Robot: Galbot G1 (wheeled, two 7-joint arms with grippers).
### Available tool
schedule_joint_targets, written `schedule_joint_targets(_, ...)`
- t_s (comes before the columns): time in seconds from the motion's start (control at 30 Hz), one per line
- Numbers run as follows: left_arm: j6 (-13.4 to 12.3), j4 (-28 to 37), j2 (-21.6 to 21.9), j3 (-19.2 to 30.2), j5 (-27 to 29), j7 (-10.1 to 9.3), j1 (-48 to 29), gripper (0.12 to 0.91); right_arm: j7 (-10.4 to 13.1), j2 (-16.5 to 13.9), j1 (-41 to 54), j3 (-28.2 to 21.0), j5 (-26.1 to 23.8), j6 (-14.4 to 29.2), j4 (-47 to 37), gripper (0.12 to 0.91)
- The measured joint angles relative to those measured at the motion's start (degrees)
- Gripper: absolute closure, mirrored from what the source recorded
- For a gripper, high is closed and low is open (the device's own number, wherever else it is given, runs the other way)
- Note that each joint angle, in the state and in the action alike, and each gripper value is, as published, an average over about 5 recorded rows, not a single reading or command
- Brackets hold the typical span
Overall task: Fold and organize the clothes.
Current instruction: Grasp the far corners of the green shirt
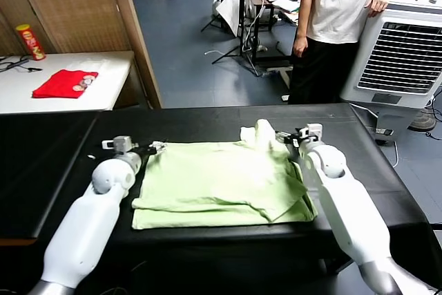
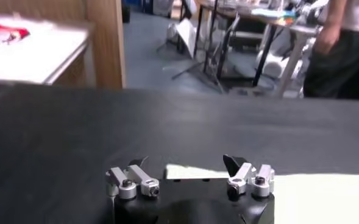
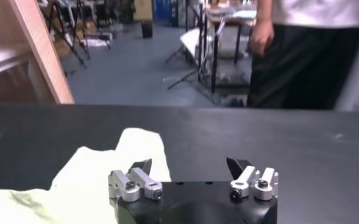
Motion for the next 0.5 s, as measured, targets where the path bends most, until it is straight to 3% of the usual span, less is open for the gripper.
schedule_joint_targets(0.1, 0.18, 0.39, -0.06, 0.31, -0.01, 0.69, -0.14, 0.233, -0.39, 0.57, 0.39, -0.24, -0.28, -0.01, -1.17, 0.362)
schedule_joint_targets(0.23, -0.29, 1.29, -0.26, 0.52, 1.15, 1.40, -0.52, 0.264, -0.60, 0.77, 0.43, -0.33, -0.34, 0.00, -1.60, 0.586)
schedule_joint_targets(0.37, -1.42, 2.40, -0.54, 0.49, 2.82, 2.04, -0.78, 0.434, -0.71, 0.90, 0.04, -0.27, -0.43, 0.37, -1.71, 0.798)
schedule_joint_targets(0.5, -1.78, 2.65, -0.59, 0.41, 2.92, 2.30, -0.65, 0.669, -1.40, 1.02, -0.67, 0.06, -1.06, 1.83, -1.40, 0.897)
